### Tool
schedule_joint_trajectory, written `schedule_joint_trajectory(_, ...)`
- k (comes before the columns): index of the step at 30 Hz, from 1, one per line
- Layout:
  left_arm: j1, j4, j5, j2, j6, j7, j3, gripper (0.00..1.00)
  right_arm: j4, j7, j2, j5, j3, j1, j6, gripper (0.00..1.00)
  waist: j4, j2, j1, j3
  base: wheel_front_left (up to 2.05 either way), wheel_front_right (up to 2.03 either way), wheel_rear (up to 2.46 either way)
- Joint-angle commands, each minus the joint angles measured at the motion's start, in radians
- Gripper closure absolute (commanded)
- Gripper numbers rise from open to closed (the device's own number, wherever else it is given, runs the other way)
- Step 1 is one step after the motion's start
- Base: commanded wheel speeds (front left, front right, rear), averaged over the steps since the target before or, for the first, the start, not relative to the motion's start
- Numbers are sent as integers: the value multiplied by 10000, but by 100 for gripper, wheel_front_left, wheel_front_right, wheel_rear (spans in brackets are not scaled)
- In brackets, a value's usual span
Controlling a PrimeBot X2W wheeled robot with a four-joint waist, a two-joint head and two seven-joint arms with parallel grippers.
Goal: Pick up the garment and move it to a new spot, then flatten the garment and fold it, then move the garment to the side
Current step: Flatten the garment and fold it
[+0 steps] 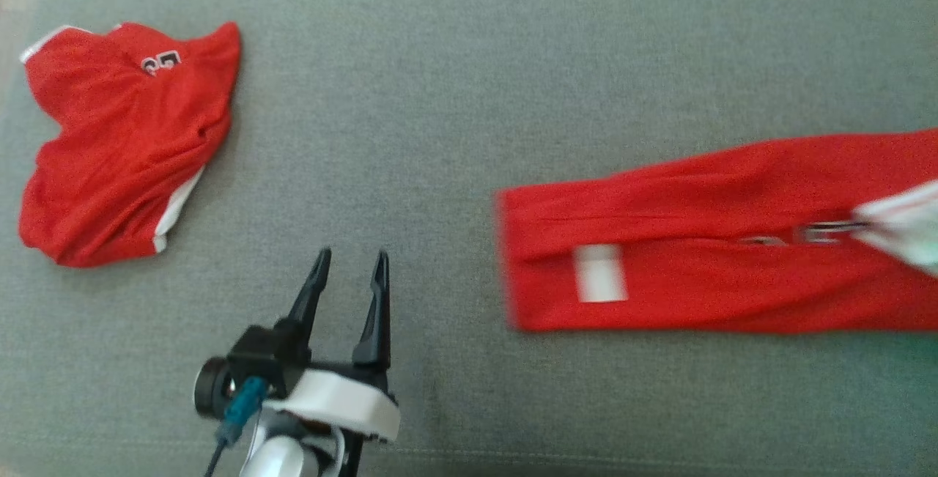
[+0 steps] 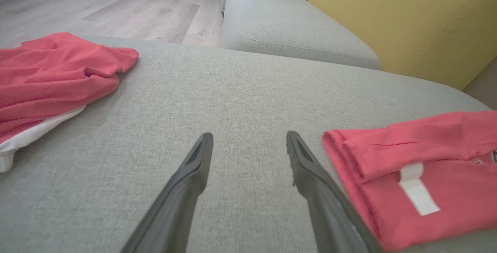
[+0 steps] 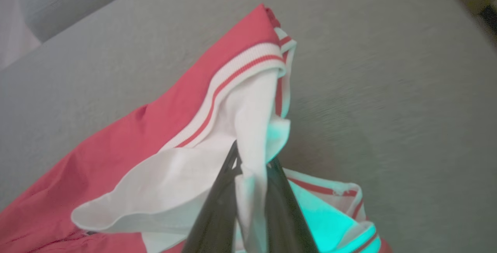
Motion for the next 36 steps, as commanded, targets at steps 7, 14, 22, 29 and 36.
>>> schedule_joint_trajectory(7,409,-45,558,-74,-235,-121,771,0,-874,309,-1478,405,-508,610,75,100,264,0,0,-895,0,0,0)
schedule_joint_trajectory(14,575,-46,823,-88,-338,-121,1094,0,-2945,851,-277,1437,2069,568,75,100,197,0,0,-1140,0,0,0)
schedule_joint_trajectory(22,25,48,640,-91,-345,-122,822,0,-3217,360,1708,800,4935,1453,75,100,541,0,0,-918,0,0,0)
schedule_joint_trajectory(29,-78,188,572,-92,-305,-122,773,0,-2130,-1025,2319,353,5539,1495,75,100,660,0,0,-905,0,0,0)
schedule_joint_trajectory(36,26,278,550,-92,-267,-122,812,0,-1373,-2324,2571,679,6066,1189,75,0,520,0,0,-996,0,0,0)
